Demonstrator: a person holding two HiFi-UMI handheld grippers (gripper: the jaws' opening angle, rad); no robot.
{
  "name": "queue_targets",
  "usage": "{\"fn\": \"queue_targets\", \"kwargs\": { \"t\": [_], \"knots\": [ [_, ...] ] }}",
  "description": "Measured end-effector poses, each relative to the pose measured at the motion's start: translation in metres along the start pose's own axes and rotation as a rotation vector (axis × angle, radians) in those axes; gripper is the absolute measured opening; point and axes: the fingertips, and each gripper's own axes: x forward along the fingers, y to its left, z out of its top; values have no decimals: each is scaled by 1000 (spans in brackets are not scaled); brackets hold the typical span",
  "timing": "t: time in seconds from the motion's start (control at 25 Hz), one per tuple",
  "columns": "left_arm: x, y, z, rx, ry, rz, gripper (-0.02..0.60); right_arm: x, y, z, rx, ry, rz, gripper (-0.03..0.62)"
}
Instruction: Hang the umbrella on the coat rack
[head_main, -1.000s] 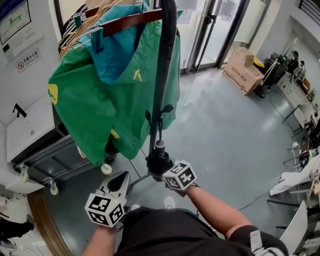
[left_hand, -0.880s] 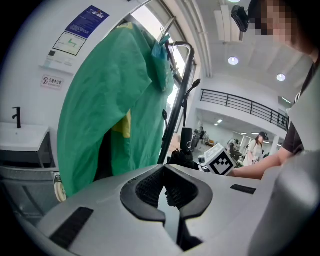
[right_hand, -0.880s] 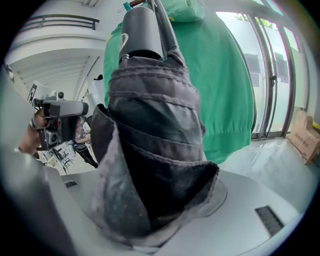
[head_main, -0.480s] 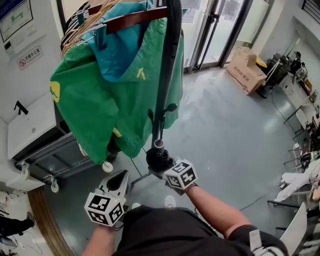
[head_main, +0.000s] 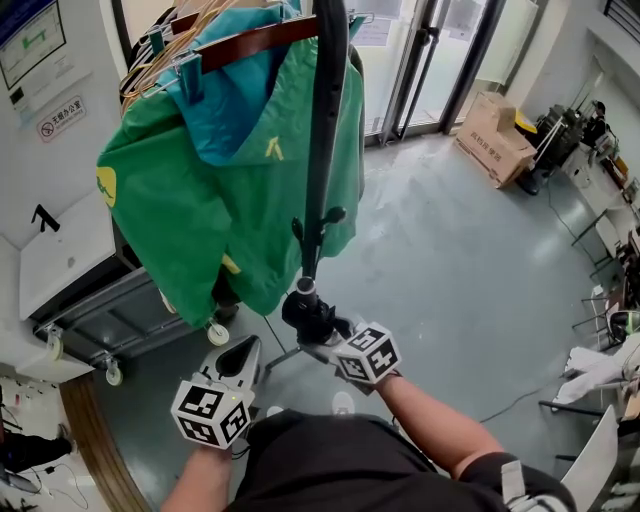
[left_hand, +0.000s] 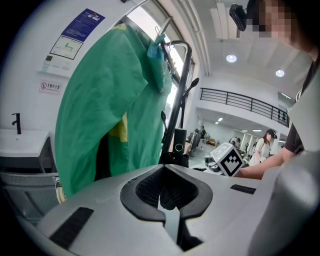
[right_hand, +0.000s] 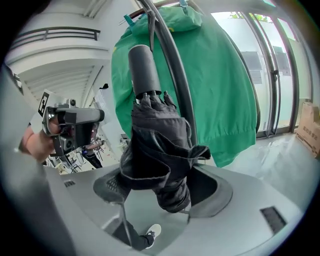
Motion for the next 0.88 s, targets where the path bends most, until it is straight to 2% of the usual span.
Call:
{"fn": "queue_targets", "kwargs": {
  "t": [0.44,0.64,0.8,0.84,0.88],
  "knots": [
    [9,-11,7,10,-20,7,15,-33,4,24,-24,-88,12,282],
    [10,-18,11,8,-33,-19,15,-53,12,43,-43,-154,-1,273],
    [12,-18,10,15,-25,-52,15,-70,15,59,-56,-241,-77,141],
    [11,-18,10,19,-24,-59,15,-75,15,61,-58,-261,-97,61],
    [11,-18,11,23,-23,-67,15,-78,17,64,-59,-277,-110,21]
  ]
}}
